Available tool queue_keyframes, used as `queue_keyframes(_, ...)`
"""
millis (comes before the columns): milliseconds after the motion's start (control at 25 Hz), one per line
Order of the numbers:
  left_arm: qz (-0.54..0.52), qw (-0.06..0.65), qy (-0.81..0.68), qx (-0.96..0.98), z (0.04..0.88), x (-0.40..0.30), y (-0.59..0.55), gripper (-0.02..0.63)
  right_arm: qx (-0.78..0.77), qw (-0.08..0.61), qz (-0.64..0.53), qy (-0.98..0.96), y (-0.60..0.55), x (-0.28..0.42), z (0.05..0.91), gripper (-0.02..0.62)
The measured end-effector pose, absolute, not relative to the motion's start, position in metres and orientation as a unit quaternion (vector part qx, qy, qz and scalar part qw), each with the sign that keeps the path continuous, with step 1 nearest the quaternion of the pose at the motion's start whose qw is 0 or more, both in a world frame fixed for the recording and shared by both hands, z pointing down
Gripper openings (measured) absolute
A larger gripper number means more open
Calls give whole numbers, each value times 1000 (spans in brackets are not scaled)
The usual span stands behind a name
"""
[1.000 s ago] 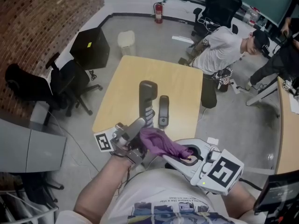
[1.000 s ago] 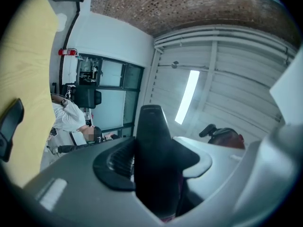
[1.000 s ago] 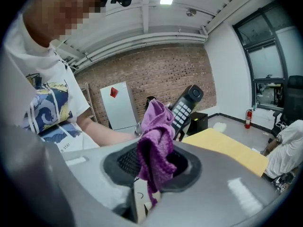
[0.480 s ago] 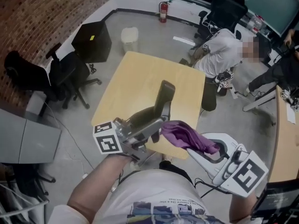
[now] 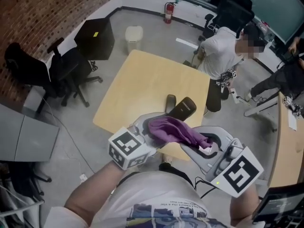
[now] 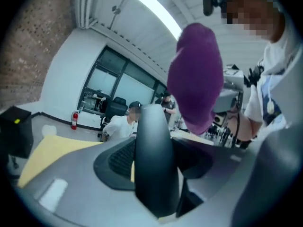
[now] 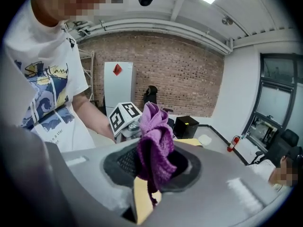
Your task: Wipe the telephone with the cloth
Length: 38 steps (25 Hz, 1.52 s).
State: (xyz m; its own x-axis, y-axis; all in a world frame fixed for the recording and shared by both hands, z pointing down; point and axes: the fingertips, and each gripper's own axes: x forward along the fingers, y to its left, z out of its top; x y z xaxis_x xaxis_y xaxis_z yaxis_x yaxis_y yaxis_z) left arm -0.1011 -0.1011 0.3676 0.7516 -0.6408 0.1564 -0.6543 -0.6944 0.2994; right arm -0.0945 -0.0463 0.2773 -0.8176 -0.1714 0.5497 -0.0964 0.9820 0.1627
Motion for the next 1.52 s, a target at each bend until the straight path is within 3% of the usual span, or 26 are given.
queue_keyframes(400, 162, 40, -364, 916, 375, -63, -85, 256, 72, 360, -49, -929, -56, -81, 314, 86)
queue_keyframes(1160, 186, 50, -376, 906, 395, -75, -74, 256, 235, 338, -41, -910, -127, -28, 282, 86)
queue_keyframes(1520, 182, 58, -385, 903, 391, -81, -84, 256, 135, 324, -24, -936, -55, -69, 293, 86)
